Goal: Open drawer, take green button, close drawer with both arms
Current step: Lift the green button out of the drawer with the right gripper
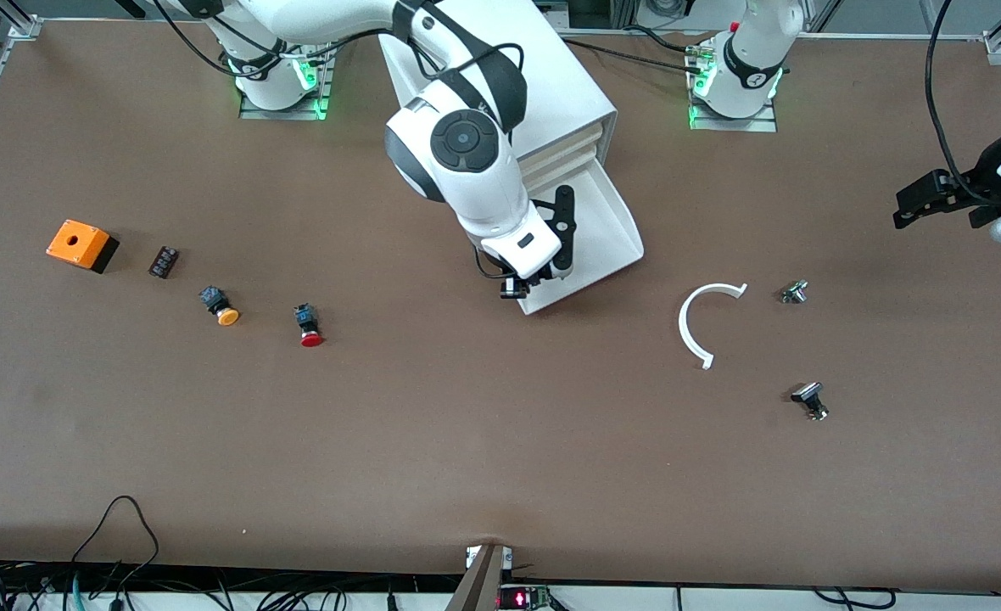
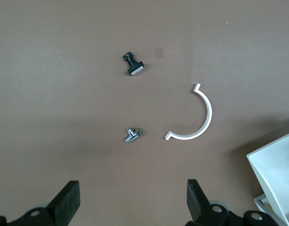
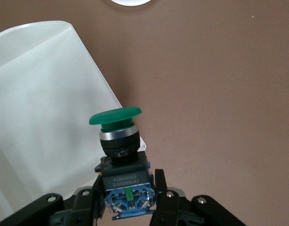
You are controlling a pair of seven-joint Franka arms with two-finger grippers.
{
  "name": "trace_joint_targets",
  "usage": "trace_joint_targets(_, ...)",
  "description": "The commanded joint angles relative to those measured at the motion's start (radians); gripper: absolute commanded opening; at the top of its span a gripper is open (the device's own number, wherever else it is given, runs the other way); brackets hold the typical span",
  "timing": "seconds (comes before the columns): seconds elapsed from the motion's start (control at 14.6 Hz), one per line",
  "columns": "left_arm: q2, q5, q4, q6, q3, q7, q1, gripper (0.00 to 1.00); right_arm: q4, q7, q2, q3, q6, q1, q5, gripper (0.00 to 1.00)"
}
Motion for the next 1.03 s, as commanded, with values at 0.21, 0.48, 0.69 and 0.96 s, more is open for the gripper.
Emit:
trace_joint_targets(0.21, 0.016, 0.020, 0.029, -0.012, -0.006, -0.009, -0.001, 1.00, -0.012, 0.168, -0.082, -0.011, -0.045, -0.107, 0.018, 0.30)
trace_joint_targets(0.48, 0.016, 0.016, 0.029, -0.012, -0.005, -0.009, -0.001, 1.00, -0.054, 0.391, -0.083, -0.072, -0.040, -0.148, 0.024, 0.30)
trace_joint_targets(0.69, 0.019, 0.013, 0.029, -0.009, -0.006, -0.009, -0.001, 1.00, -0.159, 0.404, -0.113, -0.150, -0.046, -0.170, 0.016, 0.30)
trace_joint_targets(0.96, 0.019, 0.020, 0.048, -0.014, 0.004, -0.006, -0.035, 1.00, -0.277, 0.297, -0.114, -0.221, -0.042, -0.272, 0.012, 0.30)
